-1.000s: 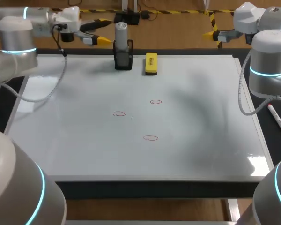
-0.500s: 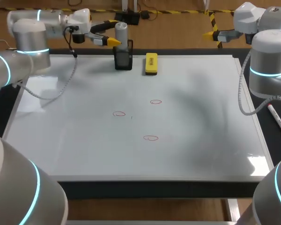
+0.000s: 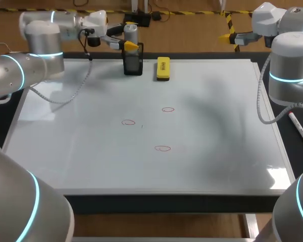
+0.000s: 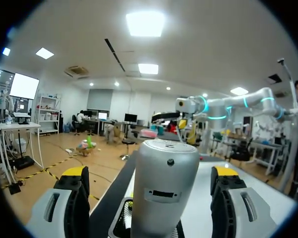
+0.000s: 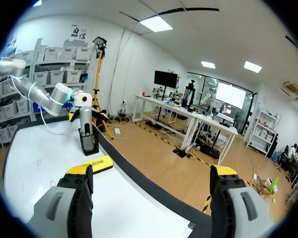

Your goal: Pick up the inspection probe, press it on each red-marked spot on the whiteboard one by one, put down the probe, pick up the eraser, and wipe off all the red marks.

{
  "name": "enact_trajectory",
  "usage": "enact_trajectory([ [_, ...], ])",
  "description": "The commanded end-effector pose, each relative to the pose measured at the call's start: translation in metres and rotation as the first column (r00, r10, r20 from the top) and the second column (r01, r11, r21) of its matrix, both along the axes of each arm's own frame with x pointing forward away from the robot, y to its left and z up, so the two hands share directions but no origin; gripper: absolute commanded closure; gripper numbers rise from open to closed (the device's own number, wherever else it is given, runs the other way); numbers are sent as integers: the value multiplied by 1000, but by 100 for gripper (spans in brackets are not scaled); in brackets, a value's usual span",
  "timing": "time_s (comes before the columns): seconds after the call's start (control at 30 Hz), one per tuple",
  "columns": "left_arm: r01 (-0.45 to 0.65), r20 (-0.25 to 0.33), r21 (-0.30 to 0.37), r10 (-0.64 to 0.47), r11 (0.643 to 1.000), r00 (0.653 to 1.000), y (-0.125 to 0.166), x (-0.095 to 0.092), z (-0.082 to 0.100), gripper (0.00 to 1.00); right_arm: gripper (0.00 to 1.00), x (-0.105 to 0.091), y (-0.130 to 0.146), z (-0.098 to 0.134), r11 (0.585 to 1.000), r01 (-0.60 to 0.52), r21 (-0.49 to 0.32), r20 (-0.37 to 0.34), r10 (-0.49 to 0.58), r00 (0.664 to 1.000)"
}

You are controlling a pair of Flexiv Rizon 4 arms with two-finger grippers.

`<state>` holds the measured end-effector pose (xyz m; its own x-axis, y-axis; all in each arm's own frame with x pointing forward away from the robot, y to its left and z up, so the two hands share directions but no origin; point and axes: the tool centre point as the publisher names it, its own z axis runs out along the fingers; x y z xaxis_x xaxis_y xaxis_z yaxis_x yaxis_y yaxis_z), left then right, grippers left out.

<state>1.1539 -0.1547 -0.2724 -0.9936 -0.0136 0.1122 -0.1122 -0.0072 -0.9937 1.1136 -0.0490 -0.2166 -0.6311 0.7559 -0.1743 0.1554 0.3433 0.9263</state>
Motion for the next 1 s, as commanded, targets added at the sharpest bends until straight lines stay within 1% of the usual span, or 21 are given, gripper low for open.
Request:
enact_trajectory([
  [0.03, 1, 2, -2, -1, 1000, 1000, 1, 2, 0, 0, 0, 0, 0, 0, 1000, -1, -1, -2, 1, 1000],
  [0.27, 1, 5, 3, -1, 1000, 1000, 6, 1, 0, 0, 0, 0, 0, 0, 1000, -1, -1, -2, 1, 1000],
  [0.3, 2, 5, 4, -2, 1000, 1000, 6, 0, 1, 4, 0, 0, 0, 0, 1000, -1, -1, -2, 1, 1000],
  [0.33, 3, 7, 3, -3, 1000, 1000, 7, 0, 1, 22, 0, 0, 0, 0, 1000, -1, -1, -2, 1, 1000],
  [0.37, 4, 8, 2, -4, 1000, 1000, 8, -1, 1, 52, 0, 0, 0, 0, 1000, -1, -1, -2, 1, 1000],
  [0.4, 5, 12, 0, -5, 1000, 1000, 9, -1, 2, 69, 0, 0, 0, 0, 1000, -1, -1, -2, 1, 1000],
  [0.43, 8, 15, -1, -8, 1000, 1000, 9, -2, 2, 100, 0, 0, 0, 0, 1000, -1, -1, -2, 1, 1000],
  [0.8, 25, 40, 1, -25, 1000, 999, 13, -7, 10, 100, 0, 0, 0, 0, 1000, -1, -1, -2, 1, 1000],
  [1.0, 19, 59, -12, -19, 1000, 998, 14, -10, 26, 100, 0, 0, 0, 0, 1000, -1, -1, -2, 1, 1000],
])
